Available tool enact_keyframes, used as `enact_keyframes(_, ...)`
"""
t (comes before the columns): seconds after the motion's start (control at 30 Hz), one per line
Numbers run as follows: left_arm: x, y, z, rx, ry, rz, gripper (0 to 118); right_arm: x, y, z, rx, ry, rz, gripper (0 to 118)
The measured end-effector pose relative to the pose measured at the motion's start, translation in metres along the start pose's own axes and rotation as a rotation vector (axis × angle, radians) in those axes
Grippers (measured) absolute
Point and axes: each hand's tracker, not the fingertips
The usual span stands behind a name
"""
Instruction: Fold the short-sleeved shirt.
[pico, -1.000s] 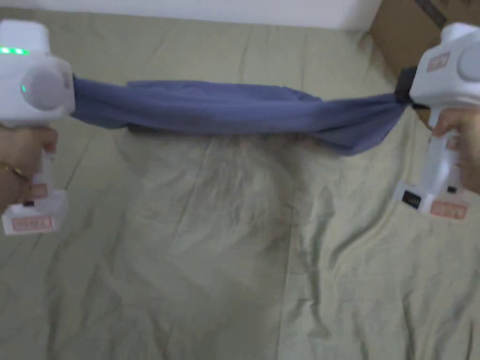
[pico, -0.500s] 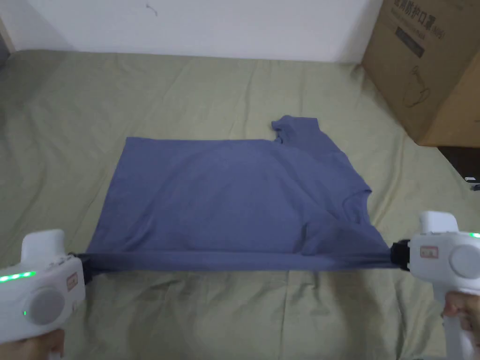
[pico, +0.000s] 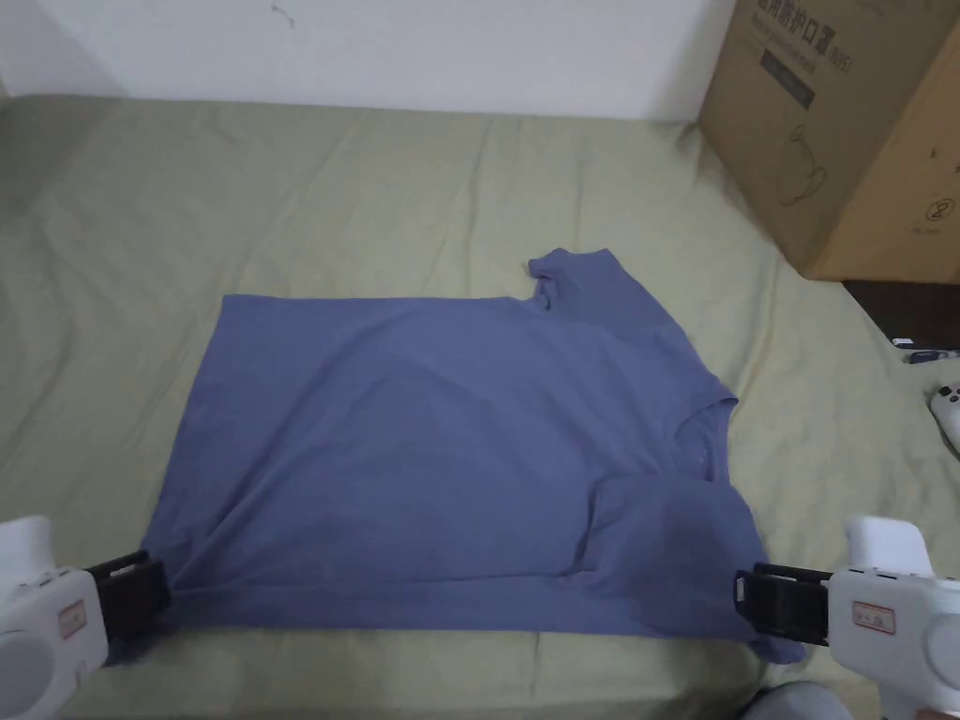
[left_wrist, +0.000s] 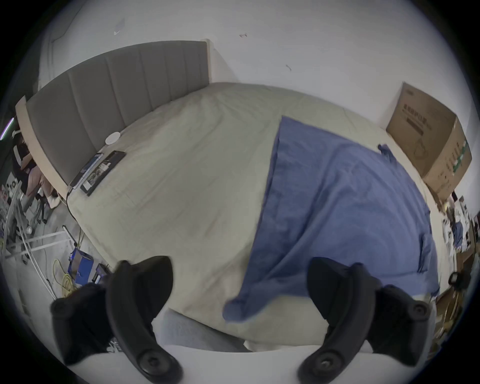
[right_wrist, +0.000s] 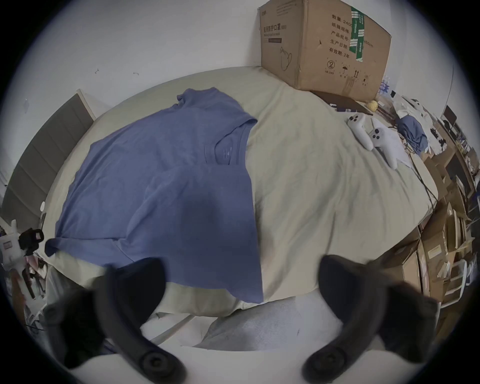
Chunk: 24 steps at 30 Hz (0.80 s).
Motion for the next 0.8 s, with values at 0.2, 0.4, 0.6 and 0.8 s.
enact_keyframes(0.2,0.011,0.036,0.056,0.323,-0.103,0.027,106,-0.019,0.034,0.066,0.32,-0.003,0.047,116)
enact_keyframes(0.4,0.057,0.054,0.101,0.638,-0.124,-0.158,106,-0.065,0.053,0.116,0.694,-0.002,0.097,117)
enact_keyframes(0.6,0.089,0.055,0.11,0.711,-0.15,-0.273,102,-0.094,0.062,0.123,0.76,0.041,0.087,115)
enact_keyframes(0.8,0.098,0.046,0.105,0.671,-0.202,-0.26,7,-0.11,0.058,0.121,0.757,0.046,0.095,9)
